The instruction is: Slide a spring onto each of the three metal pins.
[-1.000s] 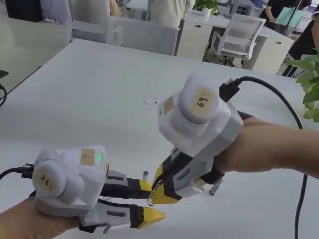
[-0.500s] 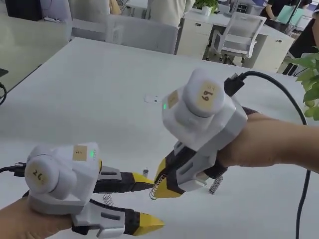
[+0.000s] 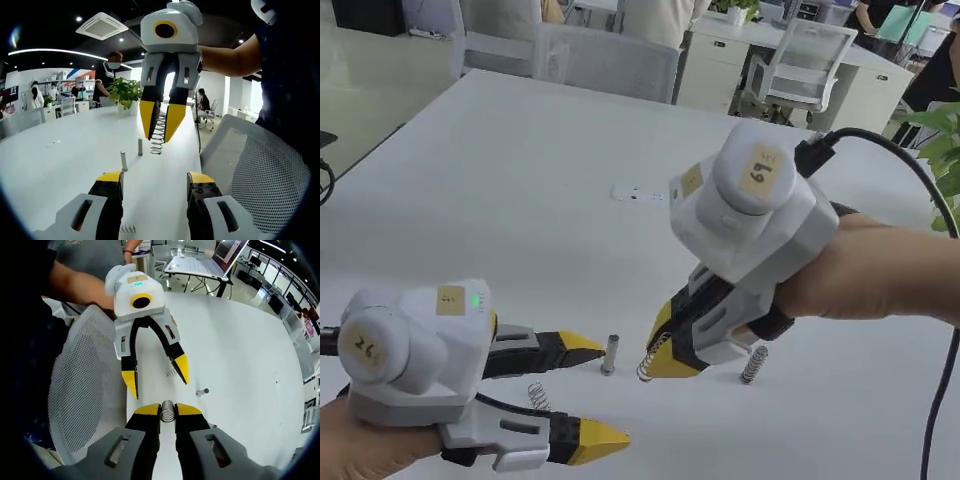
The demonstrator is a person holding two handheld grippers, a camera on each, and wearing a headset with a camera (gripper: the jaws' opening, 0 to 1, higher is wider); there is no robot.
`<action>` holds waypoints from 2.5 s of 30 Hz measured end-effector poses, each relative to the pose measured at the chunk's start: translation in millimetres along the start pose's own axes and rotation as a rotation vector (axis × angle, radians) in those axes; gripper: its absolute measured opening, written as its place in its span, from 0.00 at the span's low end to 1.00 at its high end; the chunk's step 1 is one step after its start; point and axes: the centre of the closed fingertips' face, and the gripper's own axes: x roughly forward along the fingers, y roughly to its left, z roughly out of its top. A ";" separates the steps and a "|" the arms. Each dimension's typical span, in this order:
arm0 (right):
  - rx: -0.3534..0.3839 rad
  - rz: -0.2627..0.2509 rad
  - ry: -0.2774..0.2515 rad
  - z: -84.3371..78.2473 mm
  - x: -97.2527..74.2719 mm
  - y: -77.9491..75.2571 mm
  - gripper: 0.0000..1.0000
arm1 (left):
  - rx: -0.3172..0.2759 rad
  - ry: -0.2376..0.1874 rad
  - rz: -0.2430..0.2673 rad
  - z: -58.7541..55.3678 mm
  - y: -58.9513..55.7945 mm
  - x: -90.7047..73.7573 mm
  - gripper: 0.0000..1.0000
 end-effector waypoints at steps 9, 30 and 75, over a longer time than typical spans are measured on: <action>0.020 -0.019 0.004 -8.0 -7.6 -9.5 0.08 | 0.004 0.004 0.040 -1.9 6.9 -4.2 0.48; 0.071 -0.094 0.096 -50.5 -13.7 -57.0 0.08 | -0.007 0.000 0.077 -2.2 15.4 -8.4 0.49; 0.112 -0.072 0.167 -79.5 30.3 -97.1 0.08 | -0.011 0.016 0.093 -7.9 24.5 -8.7 0.48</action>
